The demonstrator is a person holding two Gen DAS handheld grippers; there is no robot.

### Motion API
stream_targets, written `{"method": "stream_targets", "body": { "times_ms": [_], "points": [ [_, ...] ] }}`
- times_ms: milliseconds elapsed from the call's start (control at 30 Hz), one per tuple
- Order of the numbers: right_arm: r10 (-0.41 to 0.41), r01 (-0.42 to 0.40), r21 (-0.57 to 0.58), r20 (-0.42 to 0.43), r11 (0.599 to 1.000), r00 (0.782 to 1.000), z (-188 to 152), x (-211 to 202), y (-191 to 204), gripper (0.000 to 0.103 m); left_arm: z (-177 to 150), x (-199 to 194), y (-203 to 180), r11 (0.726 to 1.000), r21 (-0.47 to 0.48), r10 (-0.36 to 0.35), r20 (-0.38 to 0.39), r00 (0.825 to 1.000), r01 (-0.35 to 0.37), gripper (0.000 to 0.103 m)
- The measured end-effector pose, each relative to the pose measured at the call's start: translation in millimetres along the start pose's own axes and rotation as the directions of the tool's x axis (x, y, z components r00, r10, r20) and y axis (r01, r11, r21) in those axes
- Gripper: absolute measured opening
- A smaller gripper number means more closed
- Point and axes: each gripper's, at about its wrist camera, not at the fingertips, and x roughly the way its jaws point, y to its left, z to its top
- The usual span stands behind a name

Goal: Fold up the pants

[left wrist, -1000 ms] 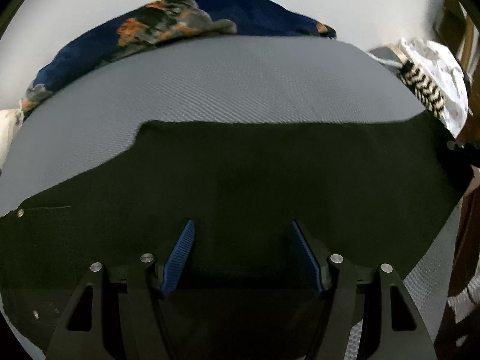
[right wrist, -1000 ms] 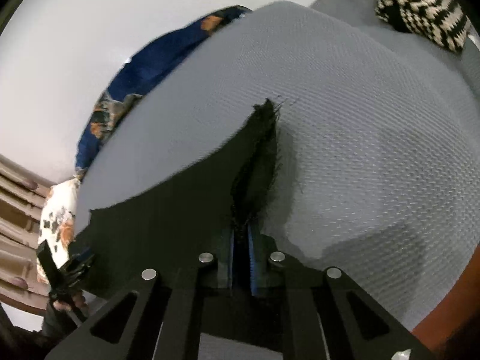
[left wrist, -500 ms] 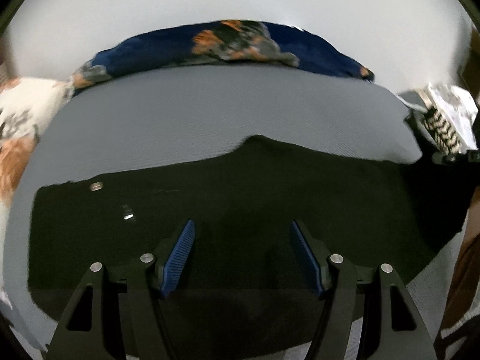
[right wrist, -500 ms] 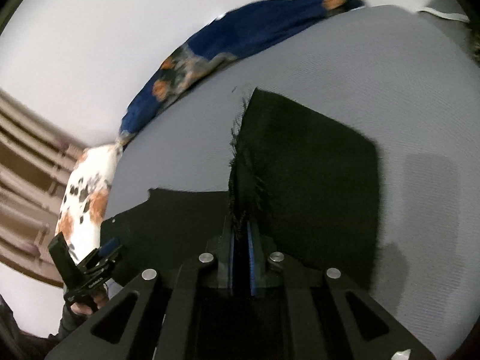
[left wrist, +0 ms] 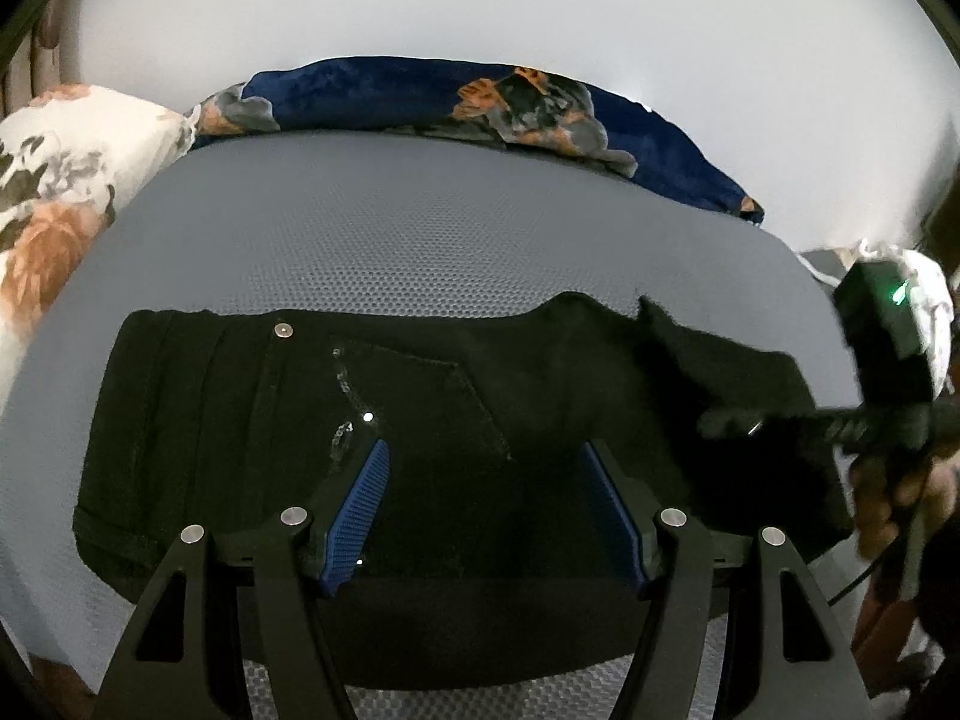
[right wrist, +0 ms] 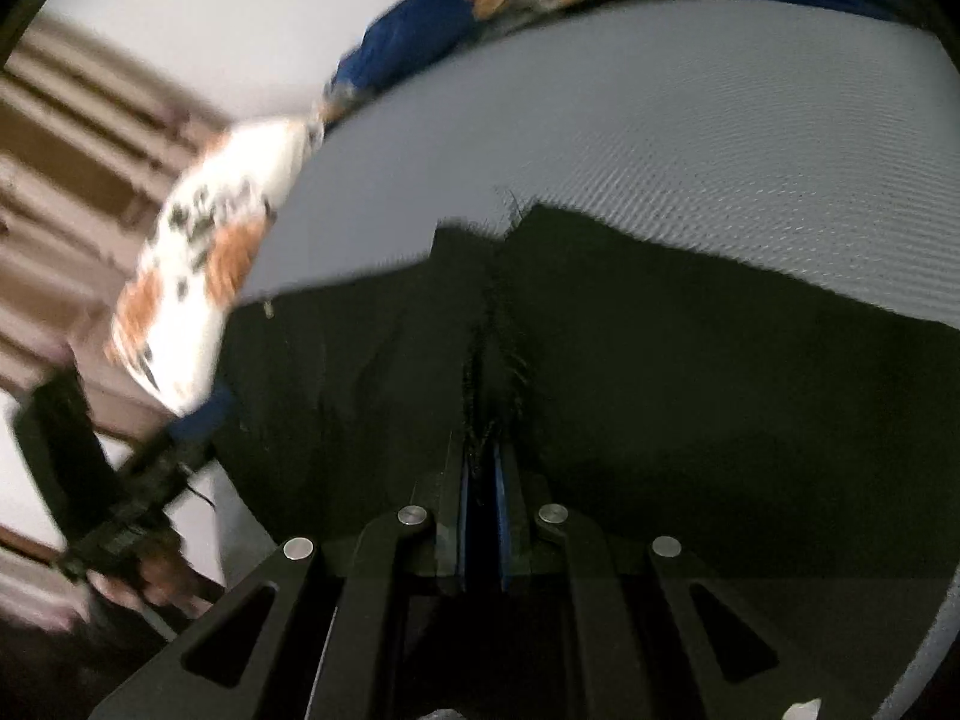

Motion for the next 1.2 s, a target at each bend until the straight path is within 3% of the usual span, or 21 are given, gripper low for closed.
{"method": "stream_targets", "body": {
  "times_ms": [100, 200, 367, 433, 567, 667, 767, 933, 1067, 1200],
  "points": [
    [-0.012, 0.012, 0.010, -0.029, 1.000, 1.000, -3, 14, 2, 0.014, 2, 0, 0, 0.999, -0.009, -0.033, -0.003, 0.999, 0.033, 0.066],
    [0.019, -0.018, 0.036, -0.028, 0.999, 0.999, -4, 10, 1, 0.030, 5, 2, -2, 0.997, -0.023, -0.072, -0.023, 0.997, 0.071, 0.066],
    [0.025, -0.030, 0.078, 0.075, 0.997, 0.997, -7, -34, -5, 0.038, 11, 8, -12, 0.987, -0.040, -0.155, -0.063, 0.986, 0.152, 0.066],
    [-0.009, -0.003, 0.101, 0.123, 0.995, 0.992, -12, -53, -11, 0.047, 11, 14, -17, 0.976, -0.069, -0.211, -0.096, 0.973, 0.205, 0.066],
    [-0.040, 0.006, 0.185, 0.184, 0.983, 0.982, -31, -83, -35, 0.047, 9, 36, -31, 0.939, -0.139, -0.337, -0.209, 0.918, 0.313, 0.065],
    [-0.061, 0.011, 0.233, 0.207, 0.973, 0.976, -48, -95, -51, 0.047, 5, 50, -36, 0.921, -0.195, -0.383, -0.277, 0.881, 0.338, 0.062],
    [-0.053, -0.010, 0.276, 0.221, 0.961, 0.974, -57, -97, -61, 0.047, 2, 64, -36, 0.913, -0.257, -0.391, -0.333, 0.858, 0.317, 0.058],
    [-0.040, -0.032, 0.287, 0.241, 0.957, 0.970, -59, -97, -66, 0.047, -9, 82, -34, 0.903, -0.334, -0.393, -0.395, 0.831, 0.268, 0.054],
    [-0.041, -0.036, 0.287, 0.256, 0.957, 0.966, -58, -96, -66, 0.047, -15, 84, -37, 0.900, -0.343, -0.398, -0.392, 0.830, 0.270, 0.054],
    [-0.032, -0.052, 0.306, 0.263, 0.951, 0.964, -61, -99, -73, 0.047, -24, 87, -41, 0.874, -0.388, -0.447, -0.411, 0.795, 0.291, 0.051]
  ]
}}
